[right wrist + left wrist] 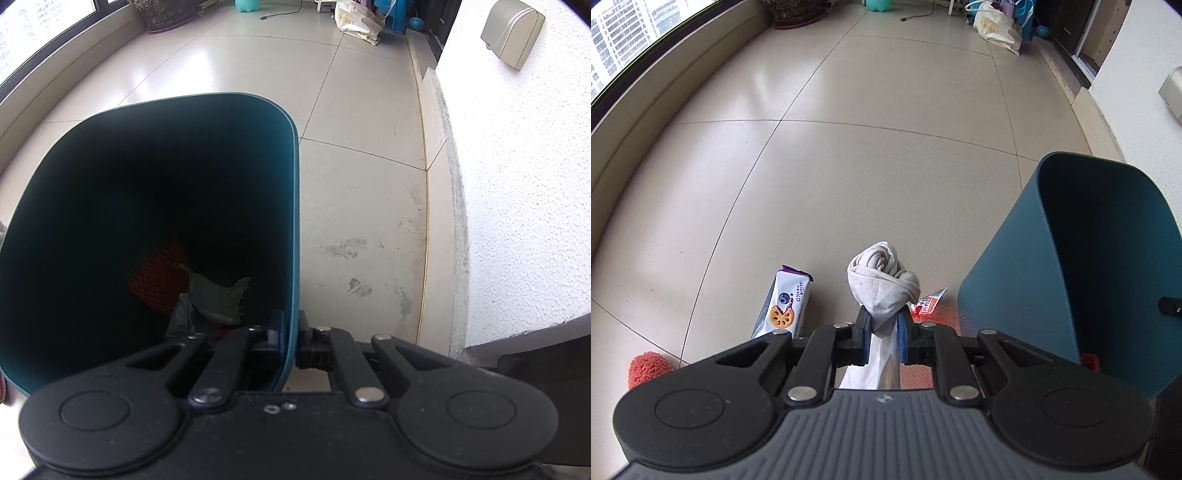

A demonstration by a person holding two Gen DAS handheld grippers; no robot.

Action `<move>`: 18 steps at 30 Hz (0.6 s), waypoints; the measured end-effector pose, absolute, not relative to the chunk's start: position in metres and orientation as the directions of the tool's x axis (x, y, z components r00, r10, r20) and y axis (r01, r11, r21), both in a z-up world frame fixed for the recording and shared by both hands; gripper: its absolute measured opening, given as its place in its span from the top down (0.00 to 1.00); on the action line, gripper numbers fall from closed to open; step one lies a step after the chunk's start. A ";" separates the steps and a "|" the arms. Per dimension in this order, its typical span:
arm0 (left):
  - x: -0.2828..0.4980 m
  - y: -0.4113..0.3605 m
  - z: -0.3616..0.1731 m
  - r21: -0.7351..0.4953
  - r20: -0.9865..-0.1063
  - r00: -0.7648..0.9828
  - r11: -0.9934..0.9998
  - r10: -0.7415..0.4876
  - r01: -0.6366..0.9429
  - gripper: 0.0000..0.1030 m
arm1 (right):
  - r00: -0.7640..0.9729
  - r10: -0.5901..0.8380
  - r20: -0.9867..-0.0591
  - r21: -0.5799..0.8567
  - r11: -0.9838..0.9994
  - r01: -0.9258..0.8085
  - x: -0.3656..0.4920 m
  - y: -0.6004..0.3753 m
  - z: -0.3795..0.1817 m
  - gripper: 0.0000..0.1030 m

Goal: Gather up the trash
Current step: 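Lift the white tissue into the wastebasket and open the left gripper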

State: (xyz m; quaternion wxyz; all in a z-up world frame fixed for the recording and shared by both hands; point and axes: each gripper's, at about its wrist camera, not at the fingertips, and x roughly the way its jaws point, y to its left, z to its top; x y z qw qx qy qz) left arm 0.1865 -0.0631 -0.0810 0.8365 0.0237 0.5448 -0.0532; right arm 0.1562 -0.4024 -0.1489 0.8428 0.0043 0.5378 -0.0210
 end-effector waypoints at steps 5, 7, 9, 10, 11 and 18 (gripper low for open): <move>0.178 -0.097 -0.028 -0.059 -0.881 0.452 0.979 -0.143 0.195 0.87 | 0.421 -0.027 -0.907 -0.009 0.999 0.045 0.155 -0.407 -0.148 0.96; 0.177 -0.116 -0.014 -0.082 -0.870 0.458 0.969 -0.183 0.232 0.87 | 0.421 -0.023 -0.907 -0.004 0.999 0.046 0.156 -0.407 -0.149 0.96; 0.179 -0.140 -0.006 -0.109 -0.862 0.453 0.956 -0.228 0.273 0.87 | 0.421 -0.021 -0.907 -0.002 0.999 0.046 0.156 -0.408 -0.149 0.96; 0.179 -0.150 -0.004 -0.119 -0.859 0.448 0.949 -0.247 0.293 0.87 | 0.421 -0.021 -0.907 -0.002 0.999 0.045 0.156 -0.409 -0.149 0.96; 0.178 -0.163 -0.006 -0.121 -0.857 0.445 0.941 -0.260 0.317 0.87 | 0.422 -0.020 -0.907 -0.002 0.999 0.044 0.156 -0.409 -0.149 0.96; 0.186 -0.236 -0.042 -0.106 -0.877 0.388 0.902 -0.283 0.419 0.87 | 0.427 -0.010 -0.904 0.007 0.999 0.038 0.154 -0.412 -0.151 0.96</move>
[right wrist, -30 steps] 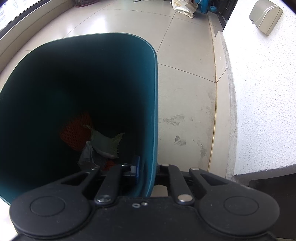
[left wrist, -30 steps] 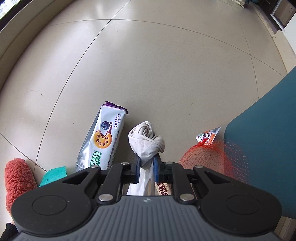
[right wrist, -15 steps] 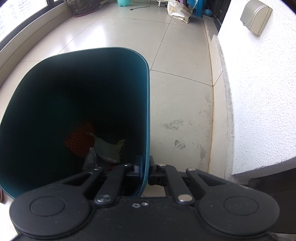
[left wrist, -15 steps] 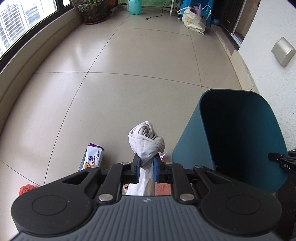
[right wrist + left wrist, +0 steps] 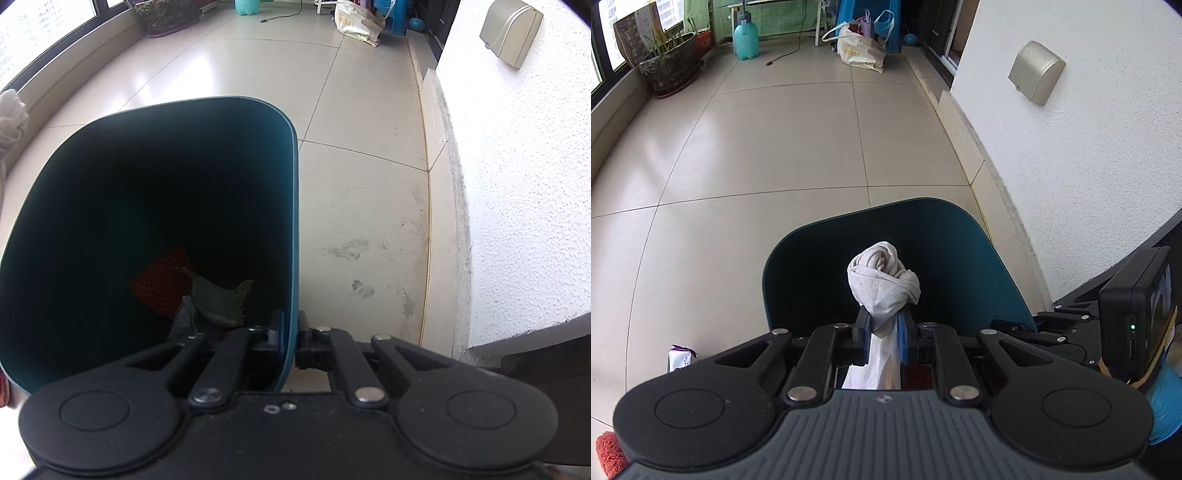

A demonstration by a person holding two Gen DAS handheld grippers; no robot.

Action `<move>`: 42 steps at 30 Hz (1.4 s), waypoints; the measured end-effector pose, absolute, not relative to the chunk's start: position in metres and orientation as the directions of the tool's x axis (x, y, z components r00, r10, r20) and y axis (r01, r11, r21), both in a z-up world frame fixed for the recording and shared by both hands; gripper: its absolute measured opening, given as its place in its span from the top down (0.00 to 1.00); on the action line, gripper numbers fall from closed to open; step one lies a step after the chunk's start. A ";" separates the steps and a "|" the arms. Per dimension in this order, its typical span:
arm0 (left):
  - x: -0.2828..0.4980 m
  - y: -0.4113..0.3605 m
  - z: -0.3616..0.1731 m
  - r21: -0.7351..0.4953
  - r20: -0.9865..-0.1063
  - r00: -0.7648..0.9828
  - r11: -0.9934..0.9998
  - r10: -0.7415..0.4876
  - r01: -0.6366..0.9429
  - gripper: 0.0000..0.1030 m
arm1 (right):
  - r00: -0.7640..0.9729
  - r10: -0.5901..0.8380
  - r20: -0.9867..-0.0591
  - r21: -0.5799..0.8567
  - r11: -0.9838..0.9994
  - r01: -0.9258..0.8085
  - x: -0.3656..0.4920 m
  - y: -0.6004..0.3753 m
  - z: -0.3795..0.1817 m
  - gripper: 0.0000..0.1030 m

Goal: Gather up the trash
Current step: 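Lift the white tissue into the wastebasket and open the left gripper, then lower the left gripper and grasp the empty orange net bag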

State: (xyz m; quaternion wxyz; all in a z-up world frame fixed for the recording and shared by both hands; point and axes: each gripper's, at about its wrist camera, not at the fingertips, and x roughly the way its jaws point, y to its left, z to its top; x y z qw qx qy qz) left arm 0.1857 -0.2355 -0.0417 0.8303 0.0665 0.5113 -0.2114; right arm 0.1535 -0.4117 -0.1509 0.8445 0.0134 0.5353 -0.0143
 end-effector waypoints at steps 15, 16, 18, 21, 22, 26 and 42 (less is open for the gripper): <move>0.221 -0.268 -0.158 -0.060 -0.963 0.216 0.912 -0.160 0.406 0.86 | 0.434 0.005 -0.901 0.020 0.999 0.028 0.146 -0.416 -0.150 0.95; 0.221 -0.268 -0.162 -0.062 -0.964 0.211 0.911 -0.160 0.407 0.86 | 0.433 0.005 -0.901 0.020 0.999 0.028 0.146 -0.415 -0.149 0.95; 0.220 -0.268 -0.166 -0.080 -0.965 0.196 0.909 -0.174 0.410 0.85 | 0.433 0.007 -0.901 0.022 0.999 0.030 0.146 -0.415 -0.149 0.95; 0.220 -0.264 -0.165 -0.117 -0.960 0.188 0.907 -0.207 0.405 0.74 | 0.432 0.008 -0.902 0.023 0.999 0.028 0.146 -0.415 -0.149 0.95; 0.220 -0.262 -0.163 -0.123 -0.958 0.191 0.907 -0.215 0.402 0.68 | 0.432 0.008 -0.902 0.023 0.999 0.029 0.146 -0.415 -0.150 0.95; 0.215 -0.253 -0.151 -0.142 -0.940 0.232 0.904 -0.251 0.403 0.41 | 0.430 0.006 -0.903 0.022 0.999 0.032 0.148 -0.415 -0.150 0.95; 0.185 -0.159 -0.073 -0.207 -0.853 0.385 0.905 -0.352 0.371 0.27 | 0.443 0.000 -0.896 0.015 0.999 0.030 0.144 -0.412 -0.148 0.95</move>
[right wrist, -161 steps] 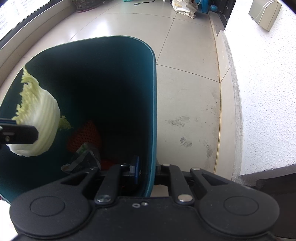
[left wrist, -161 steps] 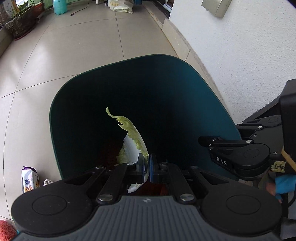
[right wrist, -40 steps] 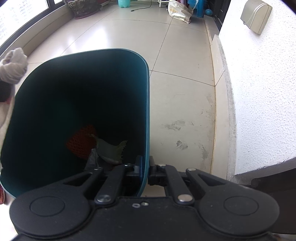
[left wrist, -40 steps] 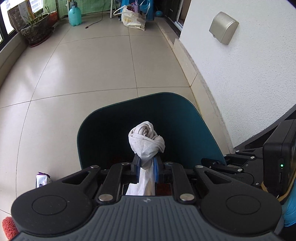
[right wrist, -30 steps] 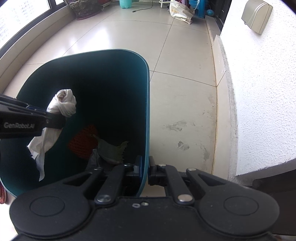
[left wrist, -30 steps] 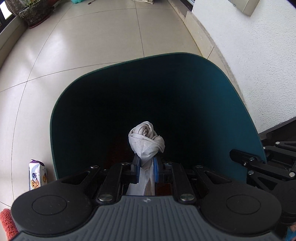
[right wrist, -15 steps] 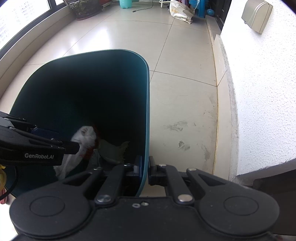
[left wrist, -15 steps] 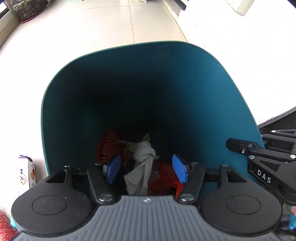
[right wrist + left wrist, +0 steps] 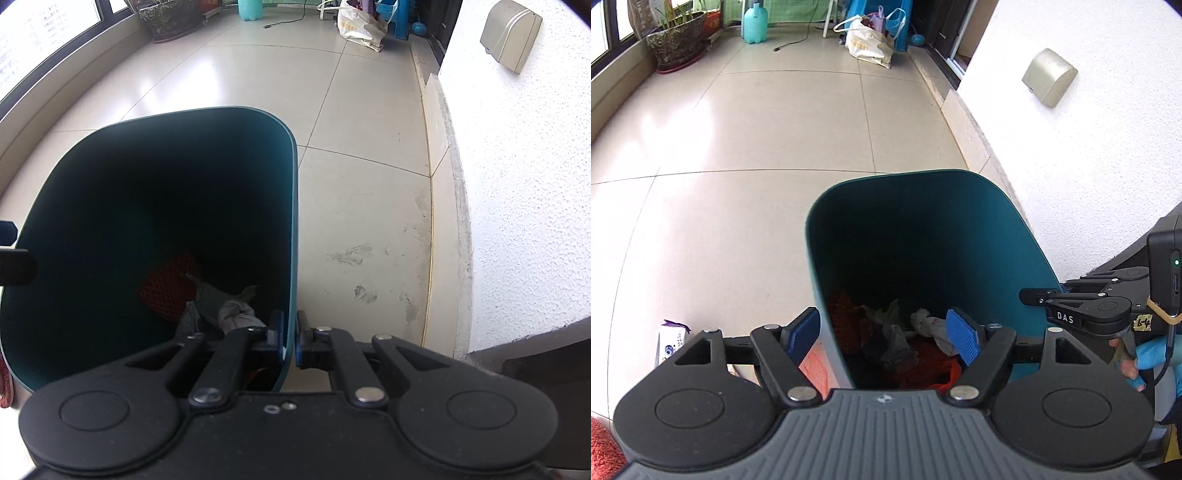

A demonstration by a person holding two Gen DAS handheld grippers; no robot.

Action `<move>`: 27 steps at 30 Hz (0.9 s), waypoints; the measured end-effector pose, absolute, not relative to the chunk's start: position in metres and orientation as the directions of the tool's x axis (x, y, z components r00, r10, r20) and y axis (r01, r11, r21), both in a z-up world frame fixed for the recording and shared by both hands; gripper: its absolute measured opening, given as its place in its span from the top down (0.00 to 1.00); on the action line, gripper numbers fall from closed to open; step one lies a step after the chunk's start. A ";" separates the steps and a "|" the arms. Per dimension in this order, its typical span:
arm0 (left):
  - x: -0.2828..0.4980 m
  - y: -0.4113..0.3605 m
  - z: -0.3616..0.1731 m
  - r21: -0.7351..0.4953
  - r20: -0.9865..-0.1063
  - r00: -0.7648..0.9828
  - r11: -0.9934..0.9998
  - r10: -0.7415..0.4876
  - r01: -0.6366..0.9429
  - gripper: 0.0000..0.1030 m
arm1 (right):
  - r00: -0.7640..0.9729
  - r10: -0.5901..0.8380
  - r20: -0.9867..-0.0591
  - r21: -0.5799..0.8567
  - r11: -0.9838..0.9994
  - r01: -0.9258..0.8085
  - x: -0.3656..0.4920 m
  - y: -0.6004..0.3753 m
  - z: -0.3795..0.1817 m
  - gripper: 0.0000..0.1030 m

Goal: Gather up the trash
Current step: 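Lower the left gripper and grasp the empty orange net bag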

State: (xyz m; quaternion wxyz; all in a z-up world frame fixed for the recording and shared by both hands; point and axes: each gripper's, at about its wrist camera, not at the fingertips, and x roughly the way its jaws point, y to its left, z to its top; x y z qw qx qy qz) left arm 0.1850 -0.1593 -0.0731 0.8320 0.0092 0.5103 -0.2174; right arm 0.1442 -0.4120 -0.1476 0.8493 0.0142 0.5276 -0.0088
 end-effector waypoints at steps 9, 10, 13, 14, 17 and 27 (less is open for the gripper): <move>0.151 -0.097 -0.110 -0.278 -0.860 0.358 0.922 -0.364 0.268 0.19 | 0.442 -0.002 -0.897 0.012 1.000 0.029 0.144 -0.411 -0.146 0.95; 0.146 -0.095 -0.113 -0.284 -0.853 0.377 0.926 -0.362 0.248 0.15 | 0.442 -0.001 -0.897 0.013 1.000 0.028 0.144 -0.410 -0.146 0.95; 0.140 -0.097 -0.115 -0.288 -0.837 0.415 0.932 -0.356 0.220 0.15 | 0.440 0.003 -0.898 0.015 1.000 0.024 0.144 -0.409 -0.146 0.95; 0.138 -0.100 -0.115 -0.282 -0.835 0.426 0.936 -0.348 0.212 0.15 | 0.440 0.006 -0.898 0.017 1.000 0.021 0.143 -0.409 -0.146 0.95; 0.127 -0.098 -0.104 -0.276 -0.828 0.447 0.940 -0.338 0.199 0.15 | 0.440 0.005 -0.898 0.013 1.000 0.015 0.143 -0.408 -0.146 0.95; 0.088 -0.113 -0.131 -0.117 -0.887 0.413 0.965 -0.207 0.234 0.15 | 0.436 0.000 -0.900 0.006 1.000 0.012 0.143 -0.406 -0.148 0.94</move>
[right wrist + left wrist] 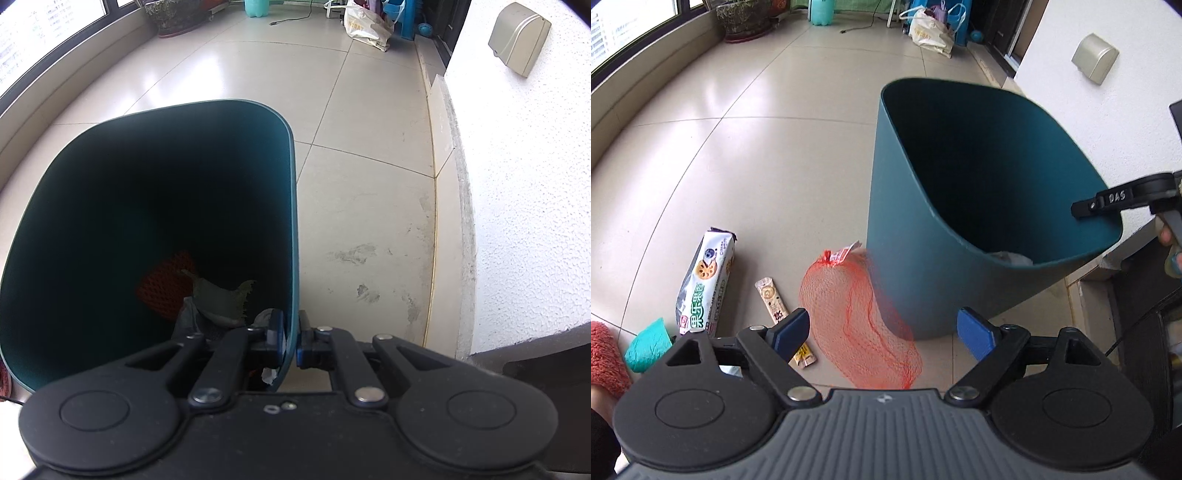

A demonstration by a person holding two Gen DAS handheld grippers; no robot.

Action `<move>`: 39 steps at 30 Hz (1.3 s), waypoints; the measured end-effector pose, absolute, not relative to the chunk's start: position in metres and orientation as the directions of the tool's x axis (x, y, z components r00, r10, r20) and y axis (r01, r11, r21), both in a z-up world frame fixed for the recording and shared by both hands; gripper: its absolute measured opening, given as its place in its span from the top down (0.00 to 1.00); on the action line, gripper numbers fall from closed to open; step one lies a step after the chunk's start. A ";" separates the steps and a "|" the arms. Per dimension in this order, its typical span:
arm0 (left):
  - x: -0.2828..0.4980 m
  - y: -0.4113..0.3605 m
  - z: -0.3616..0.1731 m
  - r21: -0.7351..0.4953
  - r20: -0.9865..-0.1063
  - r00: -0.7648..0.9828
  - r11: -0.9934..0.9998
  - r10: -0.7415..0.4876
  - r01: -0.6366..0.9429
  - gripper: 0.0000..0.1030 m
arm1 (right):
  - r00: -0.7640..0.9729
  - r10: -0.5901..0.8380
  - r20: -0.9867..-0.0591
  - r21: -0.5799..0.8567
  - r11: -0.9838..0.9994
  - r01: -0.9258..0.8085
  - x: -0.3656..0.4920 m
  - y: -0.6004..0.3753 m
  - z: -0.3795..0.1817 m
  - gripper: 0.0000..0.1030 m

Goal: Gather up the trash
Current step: 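Lower the left gripper and grasp the empty orange net bag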

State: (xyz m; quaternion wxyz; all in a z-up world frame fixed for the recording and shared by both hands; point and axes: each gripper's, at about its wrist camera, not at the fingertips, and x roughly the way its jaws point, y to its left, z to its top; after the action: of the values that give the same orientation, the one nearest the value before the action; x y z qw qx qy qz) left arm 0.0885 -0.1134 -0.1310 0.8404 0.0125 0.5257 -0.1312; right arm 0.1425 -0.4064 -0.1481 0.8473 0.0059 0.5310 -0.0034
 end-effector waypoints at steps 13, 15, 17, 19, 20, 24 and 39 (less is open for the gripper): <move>0.099 -0.166 -0.265 0.107 -0.960 0.277 0.972 0.046 0.210 0.15 | 0.428 0.006 -0.904 0.004 1.000 -0.004 0.142 -0.405 -0.151 0.94; 0.101 -0.172 -0.273 0.106 -0.963 0.267 0.965 0.039 0.240 0.15 | 0.425 0.007 -0.905 0.003 1.000 -0.010 0.142 -0.406 -0.152 0.93; 0.105 -0.175 -0.282 0.117 -0.964 0.260 0.961 0.049 0.252 0.15 | 0.426 0.006 -0.905 -0.002 1.000 -0.018 0.142 -0.405 -0.152 0.93; 0.109 -0.177 -0.290 0.117 -0.966 0.254 0.959 0.049 0.258 0.15 | 0.425 0.006 -0.905 -0.007 1.000 -0.027 0.142 -0.404 -0.153 0.93; 0.111 -0.177 -0.295 0.113 -0.968 0.248 0.958 0.046 0.265 0.15 | 0.424 0.006 -0.906 -0.007 1.000 -0.029 0.142 -0.404 -0.153 0.93; 0.112 -0.182 -0.308 0.126 -0.962 0.270 0.933 0.032 0.338 0.18 | 0.417 -0.002 -0.909 -0.022 0.999 -0.043 0.144 -0.400 -0.155 0.92; 0.115 -0.144 -0.265 0.123 -0.952 0.305 0.936 0.017 0.331 0.98 | 0.416 -0.018 -0.909 -0.032 0.999 -0.028 0.147 -0.397 -0.158 0.93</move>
State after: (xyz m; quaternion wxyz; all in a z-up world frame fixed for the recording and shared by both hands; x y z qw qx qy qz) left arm 0.1147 -0.1438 -0.2651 0.7937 0.1497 0.5812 -0.0990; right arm 0.1467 -0.3966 -0.1585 0.8411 -0.0210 0.5404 0.0031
